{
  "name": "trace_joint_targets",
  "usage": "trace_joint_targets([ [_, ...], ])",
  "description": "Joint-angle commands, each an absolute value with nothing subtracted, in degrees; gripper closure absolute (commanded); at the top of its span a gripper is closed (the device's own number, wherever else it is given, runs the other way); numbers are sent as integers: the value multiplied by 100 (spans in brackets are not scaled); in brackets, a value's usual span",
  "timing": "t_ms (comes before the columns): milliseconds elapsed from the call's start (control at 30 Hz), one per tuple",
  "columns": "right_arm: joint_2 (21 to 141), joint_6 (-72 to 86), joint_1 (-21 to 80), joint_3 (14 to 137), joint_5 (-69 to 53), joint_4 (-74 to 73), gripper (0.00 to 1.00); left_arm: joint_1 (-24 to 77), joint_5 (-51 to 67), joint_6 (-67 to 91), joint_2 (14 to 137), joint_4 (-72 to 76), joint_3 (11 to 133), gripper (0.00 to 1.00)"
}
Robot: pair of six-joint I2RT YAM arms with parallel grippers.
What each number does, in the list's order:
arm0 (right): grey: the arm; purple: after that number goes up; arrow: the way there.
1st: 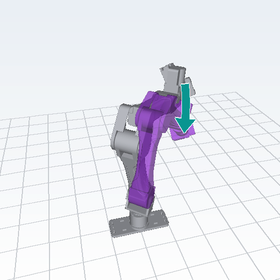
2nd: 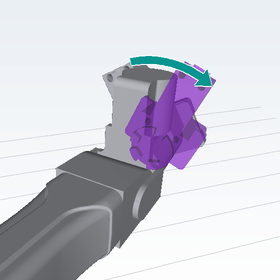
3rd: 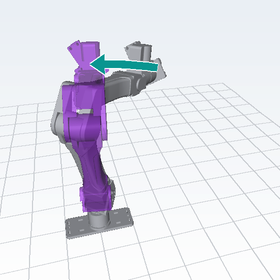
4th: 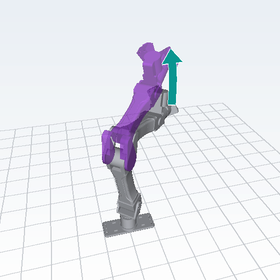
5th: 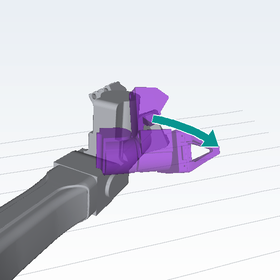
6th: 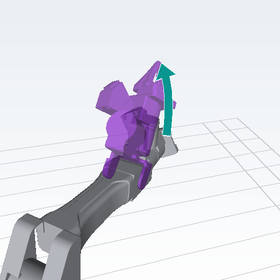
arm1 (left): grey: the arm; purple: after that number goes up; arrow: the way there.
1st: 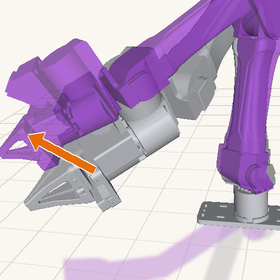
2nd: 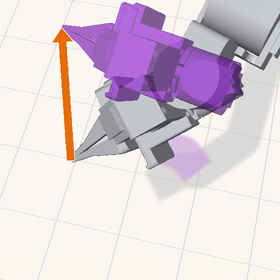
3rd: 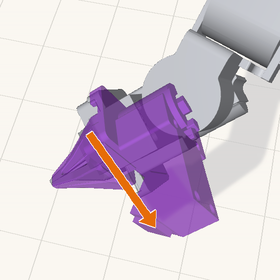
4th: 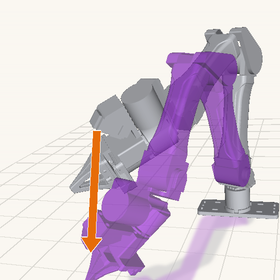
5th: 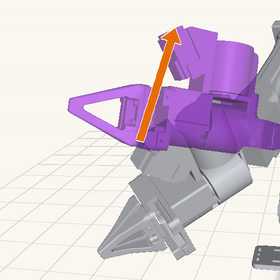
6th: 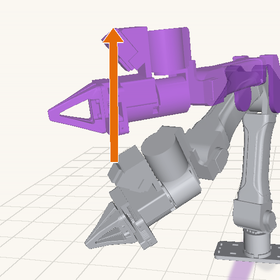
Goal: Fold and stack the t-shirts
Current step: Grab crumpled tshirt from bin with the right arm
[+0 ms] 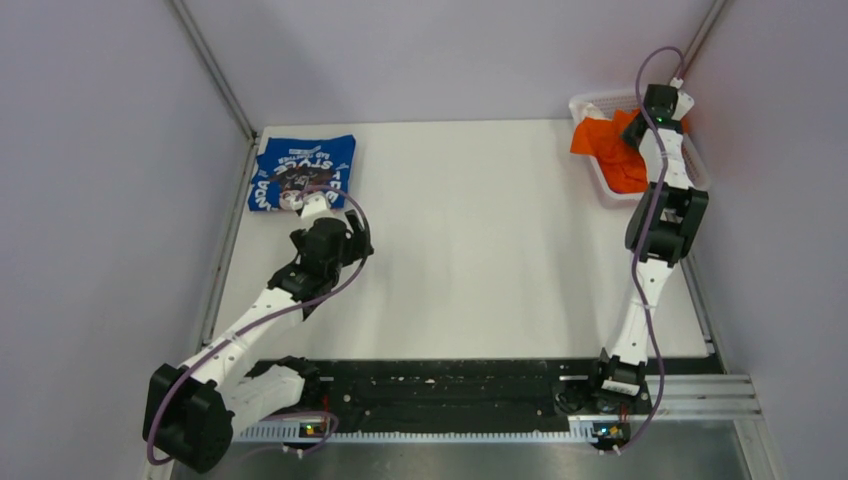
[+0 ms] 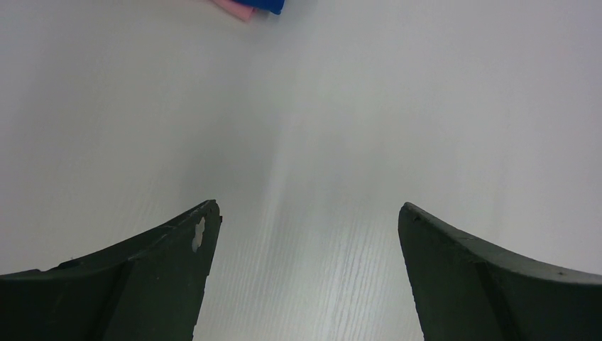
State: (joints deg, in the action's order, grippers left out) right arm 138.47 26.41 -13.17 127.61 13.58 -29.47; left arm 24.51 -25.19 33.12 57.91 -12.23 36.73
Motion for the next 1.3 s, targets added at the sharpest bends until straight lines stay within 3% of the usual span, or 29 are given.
trace_joint_targets([
  [0, 13954, 2570, -1318, 12974, 1361, -3177, 59, 2434, -2637, 3365, 5762, -1194, 3886, 1],
  [233, 13780, 2383, -1318, 12758, 1338, -3337, 77, 2433, -2663, 3383, 5581, -1198, 3801, 1],
  [467, 13792, 2284, -1316, 12597, 1059, -3647, 72, 2434, -2663, 3399, 5413, -1239, 3746, 1],
  [600, 13760, 2267, -1317, 12455, 1130, -3699, 86, 2435, -2689, 3405, 5357, -1263, 3739, 1],
  [667, 13674, 2259, -1318, 12438, 1163, -3683, 99, 2432, -2697, 3415, 5317, -1289, 3749, 1],
  [900, 12315, 2207, -1312, 11818, 657, -2707, 100, 2432, -2687, 3460, 5100, -1342, 3721, 1],
  [1267, 9801, 2707, -1286, 10534, -1155, -510, 100, 2435, -2603, 3545, 4722, -1351, 3610, 1],
])
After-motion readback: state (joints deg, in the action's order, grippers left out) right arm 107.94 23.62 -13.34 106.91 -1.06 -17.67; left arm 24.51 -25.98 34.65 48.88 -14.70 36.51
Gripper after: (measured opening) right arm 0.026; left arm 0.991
